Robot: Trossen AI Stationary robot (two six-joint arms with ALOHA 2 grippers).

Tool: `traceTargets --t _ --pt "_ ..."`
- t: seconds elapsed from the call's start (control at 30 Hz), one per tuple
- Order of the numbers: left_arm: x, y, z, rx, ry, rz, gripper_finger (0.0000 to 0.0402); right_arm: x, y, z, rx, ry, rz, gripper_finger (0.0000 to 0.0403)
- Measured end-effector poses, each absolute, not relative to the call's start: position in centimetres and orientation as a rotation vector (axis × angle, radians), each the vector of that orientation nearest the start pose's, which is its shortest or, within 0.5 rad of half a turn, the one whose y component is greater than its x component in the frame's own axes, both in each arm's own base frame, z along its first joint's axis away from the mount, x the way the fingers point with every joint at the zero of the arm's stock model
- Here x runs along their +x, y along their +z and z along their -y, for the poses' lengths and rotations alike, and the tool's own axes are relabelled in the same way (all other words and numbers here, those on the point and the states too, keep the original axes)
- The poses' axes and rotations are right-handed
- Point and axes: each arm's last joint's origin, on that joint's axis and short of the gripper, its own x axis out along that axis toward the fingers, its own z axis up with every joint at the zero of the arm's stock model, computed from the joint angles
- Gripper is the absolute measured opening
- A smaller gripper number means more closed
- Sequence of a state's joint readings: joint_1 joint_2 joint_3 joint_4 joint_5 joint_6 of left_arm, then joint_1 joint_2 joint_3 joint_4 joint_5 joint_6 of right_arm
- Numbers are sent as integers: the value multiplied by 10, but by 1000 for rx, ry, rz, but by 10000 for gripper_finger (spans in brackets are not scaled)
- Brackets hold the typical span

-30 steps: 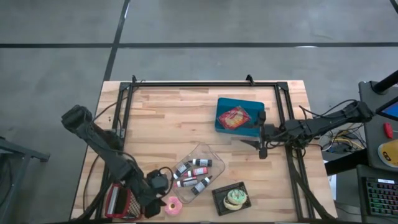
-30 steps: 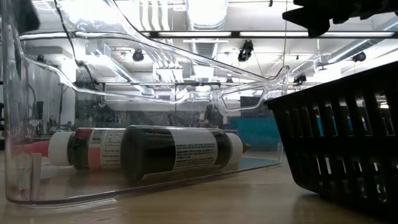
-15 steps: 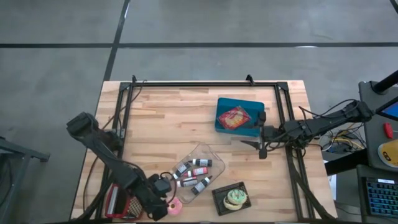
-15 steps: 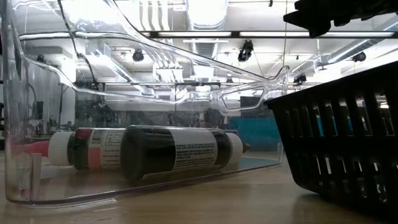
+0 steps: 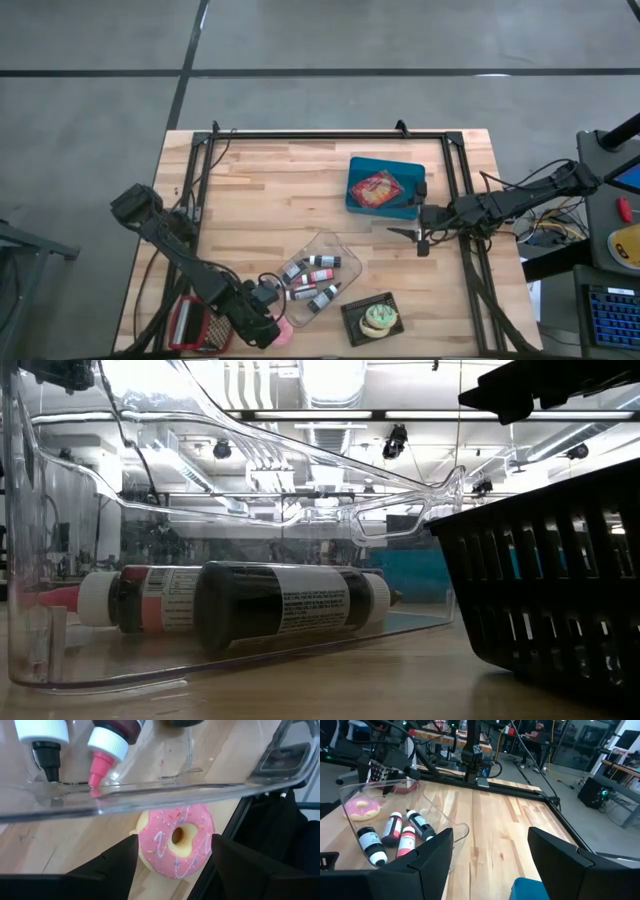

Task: Pick & Place Food Item
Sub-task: Put the pink donut into the black basket

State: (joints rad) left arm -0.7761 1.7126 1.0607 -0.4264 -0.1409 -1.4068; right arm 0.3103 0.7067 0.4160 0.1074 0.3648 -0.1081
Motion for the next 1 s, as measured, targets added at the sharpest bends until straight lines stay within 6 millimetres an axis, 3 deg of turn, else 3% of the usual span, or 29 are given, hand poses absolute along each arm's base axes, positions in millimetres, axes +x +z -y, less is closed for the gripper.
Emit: traceTargets --t 0.27,0.67,1.0 --pt "245 175 229 -763 222 -1133 291 159 245 -41 -195 -25 -178 253" --pt "257 146 237 -843 252 -1165 293 145 250 -37 -223 -6 -175 253" --pt "256 147 239 -857 203 -1231 293 132 254 -33 -230 11 -156 254"
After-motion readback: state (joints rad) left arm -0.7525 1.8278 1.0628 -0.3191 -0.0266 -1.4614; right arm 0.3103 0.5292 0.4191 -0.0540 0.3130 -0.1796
